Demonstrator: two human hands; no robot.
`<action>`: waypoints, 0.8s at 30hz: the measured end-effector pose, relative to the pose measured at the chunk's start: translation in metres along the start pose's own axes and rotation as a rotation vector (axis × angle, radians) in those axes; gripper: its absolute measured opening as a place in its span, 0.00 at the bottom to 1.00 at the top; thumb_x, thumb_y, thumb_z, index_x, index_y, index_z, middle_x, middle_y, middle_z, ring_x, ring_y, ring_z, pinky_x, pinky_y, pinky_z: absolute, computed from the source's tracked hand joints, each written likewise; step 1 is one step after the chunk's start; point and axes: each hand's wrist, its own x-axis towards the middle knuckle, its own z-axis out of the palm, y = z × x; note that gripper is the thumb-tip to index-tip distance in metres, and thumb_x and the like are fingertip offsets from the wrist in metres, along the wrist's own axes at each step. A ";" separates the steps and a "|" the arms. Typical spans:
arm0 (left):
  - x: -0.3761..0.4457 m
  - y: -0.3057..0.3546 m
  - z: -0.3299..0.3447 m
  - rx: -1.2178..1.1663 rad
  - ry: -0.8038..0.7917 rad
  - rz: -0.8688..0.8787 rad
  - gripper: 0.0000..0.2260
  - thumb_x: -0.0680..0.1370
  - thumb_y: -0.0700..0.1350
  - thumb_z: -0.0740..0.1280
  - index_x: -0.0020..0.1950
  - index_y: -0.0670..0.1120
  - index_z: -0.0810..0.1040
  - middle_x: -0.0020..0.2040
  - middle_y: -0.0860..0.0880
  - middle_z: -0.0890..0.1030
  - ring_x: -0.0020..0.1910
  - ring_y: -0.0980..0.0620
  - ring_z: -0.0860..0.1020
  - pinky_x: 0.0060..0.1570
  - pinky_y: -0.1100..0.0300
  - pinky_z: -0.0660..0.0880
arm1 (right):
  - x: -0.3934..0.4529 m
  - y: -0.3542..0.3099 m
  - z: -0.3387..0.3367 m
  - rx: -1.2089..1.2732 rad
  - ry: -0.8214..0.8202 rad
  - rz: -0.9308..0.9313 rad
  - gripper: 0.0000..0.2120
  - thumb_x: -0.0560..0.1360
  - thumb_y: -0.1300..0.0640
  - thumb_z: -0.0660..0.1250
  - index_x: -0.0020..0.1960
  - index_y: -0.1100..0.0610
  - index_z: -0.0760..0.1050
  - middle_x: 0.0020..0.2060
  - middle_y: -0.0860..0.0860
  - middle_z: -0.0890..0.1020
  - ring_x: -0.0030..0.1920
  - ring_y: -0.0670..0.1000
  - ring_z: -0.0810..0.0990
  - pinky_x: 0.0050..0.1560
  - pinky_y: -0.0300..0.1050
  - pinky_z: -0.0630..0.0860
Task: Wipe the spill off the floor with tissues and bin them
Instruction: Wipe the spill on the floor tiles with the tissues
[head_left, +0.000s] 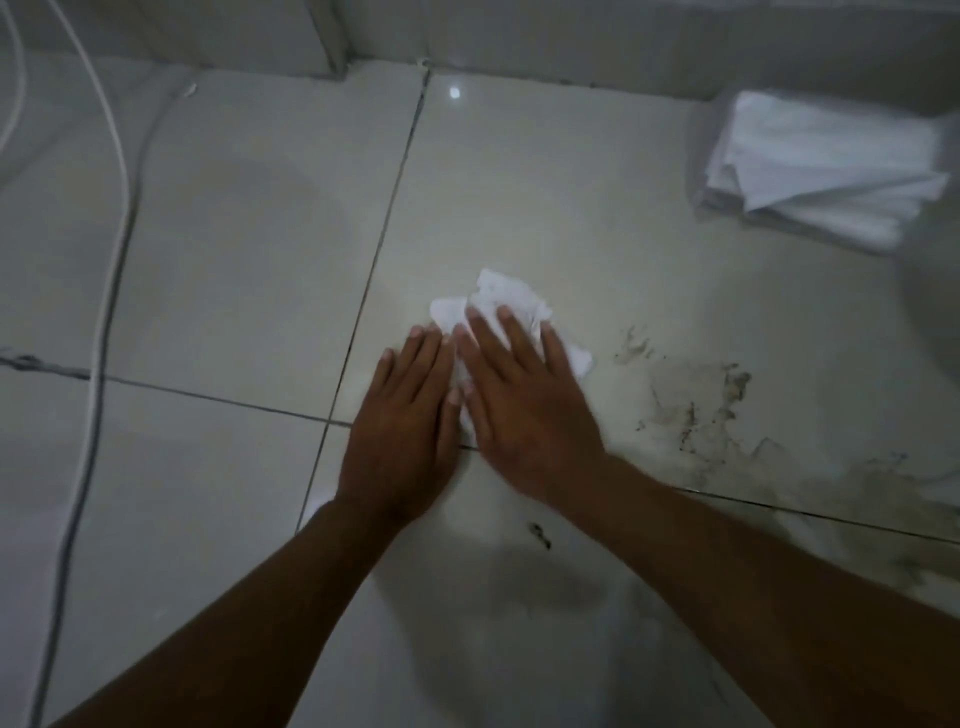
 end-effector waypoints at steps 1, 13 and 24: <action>-0.013 0.003 -0.001 -0.006 0.005 0.003 0.23 0.83 0.47 0.51 0.77 0.40 0.60 0.78 0.42 0.60 0.79 0.49 0.54 0.78 0.48 0.54 | -0.018 0.000 0.000 -0.003 -0.009 -0.070 0.26 0.83 0.49 0.45 0.80 0.55 0.51 0.80 0.53 0.52 0.80 0.56 0.48 0.77 0.62 0.50; -0.100 -0.004 -0.010 0.012 0.055 -0.230 0.24 0.83 0.49 0.50 0.78 0.40 0.59 0.79 0.44 0.57 0.80 0.49 0.53 0.78 0.49 0.52 | -0.054 -0.035 0.011 0.039 0.013 -0.045 0.26 0.84 0.50 0.48 0.80 0.56 0.54 0.80 0.53 0.54 0.80 0.55 0.50 0.76 0.62 0.52; -0.158 -0.005 -0.009 0.017 0.155 -0.432 0.25 0.83 0.48 0.49 0.79 0.41 0.57 0.80 0.46 0.56 0.80 0.51 0.51 0.79 0.55 0.46 | -0.064 -0.094 0.019 0.074 -0.031 -0.109 0.26 0.83 0.49 0.47 0.80 0.55 0.52 0.80 0.53 0.51 0.80 0.57 0.47 0.76 0.63 0.48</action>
